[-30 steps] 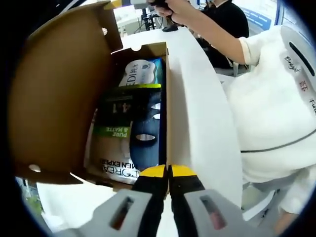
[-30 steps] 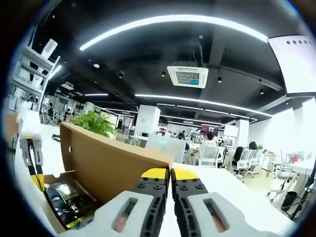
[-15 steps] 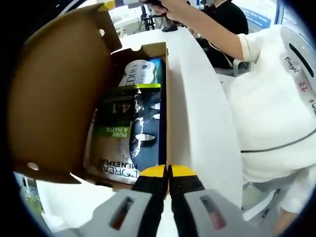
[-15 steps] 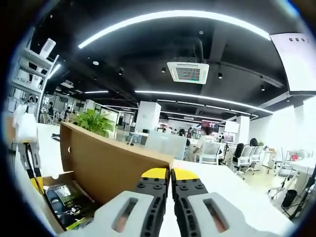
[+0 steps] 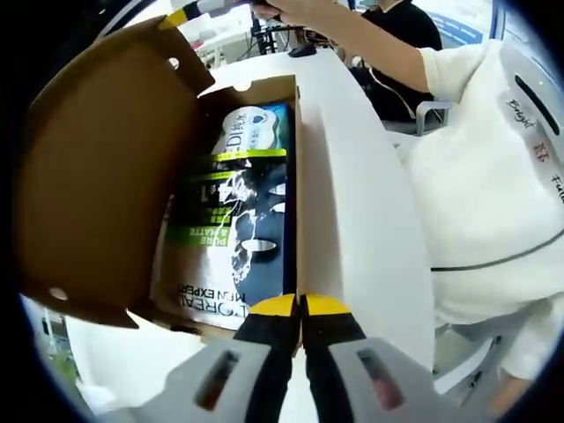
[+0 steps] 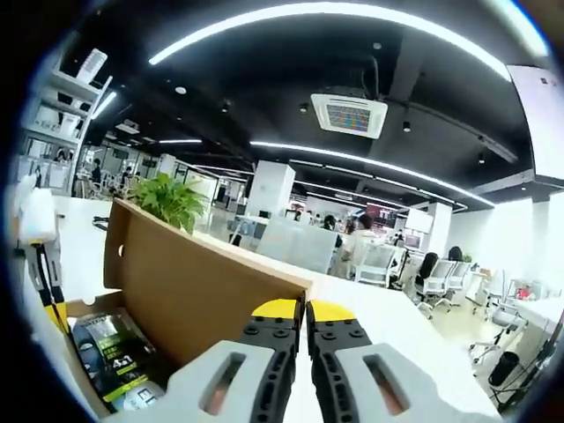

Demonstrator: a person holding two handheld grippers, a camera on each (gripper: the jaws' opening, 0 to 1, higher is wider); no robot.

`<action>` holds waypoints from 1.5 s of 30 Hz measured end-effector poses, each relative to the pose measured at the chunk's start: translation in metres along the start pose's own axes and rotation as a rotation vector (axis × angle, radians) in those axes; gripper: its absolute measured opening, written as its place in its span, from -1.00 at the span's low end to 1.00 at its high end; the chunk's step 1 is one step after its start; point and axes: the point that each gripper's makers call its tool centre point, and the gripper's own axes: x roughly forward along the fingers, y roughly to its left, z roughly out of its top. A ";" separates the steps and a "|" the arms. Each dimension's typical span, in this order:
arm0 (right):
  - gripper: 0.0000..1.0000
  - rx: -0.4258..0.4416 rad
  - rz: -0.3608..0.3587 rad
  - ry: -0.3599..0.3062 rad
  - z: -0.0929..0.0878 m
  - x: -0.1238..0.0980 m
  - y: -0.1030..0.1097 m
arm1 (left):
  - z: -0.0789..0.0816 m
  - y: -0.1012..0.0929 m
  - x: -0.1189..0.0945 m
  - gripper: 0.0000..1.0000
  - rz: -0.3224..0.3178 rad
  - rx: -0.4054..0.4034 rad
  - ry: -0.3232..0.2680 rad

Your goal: Operate the shoe box by opening the lid, removing the specified soft item, and placing it in the target area until the item is outside and the box remains undamaged.

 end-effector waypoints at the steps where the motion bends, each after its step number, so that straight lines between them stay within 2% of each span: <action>1: -0.99 -0.004 0.000 0.002 0.000 0.000 0.000 | 0.000 0.000 0.000 -0.98 0.004 0.005 0.007; 9: -0.99 -0.089 0.001 0.046 -0.002 0.009 -0.001 | -0.001 0.000 0.000 -0.97 0.018 0.014 0.019; 16: -0.99 -0.099 0.010 0.088 -0.002 0.016 -0.003 | -0.001 0.001 0.000 -0.97 0.024 0.018 0.023; 19: -1.00 -0.054 0.043 0.107 -0.004 0.020 -0.004 | -0.001 0.001 0.000 -0.97 0.026 0.022 0.020; 21: -1.00 0.007 0.075 0.117 -0.006 0.024 -0.004 | -0.002 0.001 0.000 -0.97 0.027 0.022 0.020; 22: -1.00 0.073 0.086 0.130 -0.007 0.026 -0.005 | -0.002 0.001 0.000 -0.97 0.029 0.022 0.021; 24: -1.00 0.106 0.092 0.139 -0.008 0.031 -0.007 | -0.001 0.002 0.000 -0.97 0.033 0.031 0.028; 27: -1.00 0.064 0.077 0.156 -0.010 0.039 -0.007 | -0.002 0.002 0.000 -0.96 0.040 0.031 0.036; 28: -1.00 0.036 0.069 0.165 -0.011 0.040 -0.007 | -0.002 0.002 0.000 -0.96 0.043 0.033 0.039; 29: -1.00 -0.030 0.064 0.174 -0.011 0.041 -0.008 | -0.002 0.002 0.000 -0.96 0.048 0.042 0.042; 32: -1.00 -0.039 0.057 0.179 -0.012 0.044 -0.006 | -0.002 0.003 0.000 -0.96 0.044 0.037 0.036; 37: -1.00 0.056 0.068 0.218 -0.015 0.049 -0.009 | -0.002 0.002 0.000 -0.96 0.044 0.035 0.035; 42: -1.00 0.304 0.090 0.246 -0.023 0.063 -0.012 | -0.001 0.002 0.000 -0.96 0.058 0.046 0.043; 45: -1.00 0.223 0.076 0.267 -0.027 0.070 -0.014 | -0.002 0.002 0.000 -0.96 0.059 0.045 0.043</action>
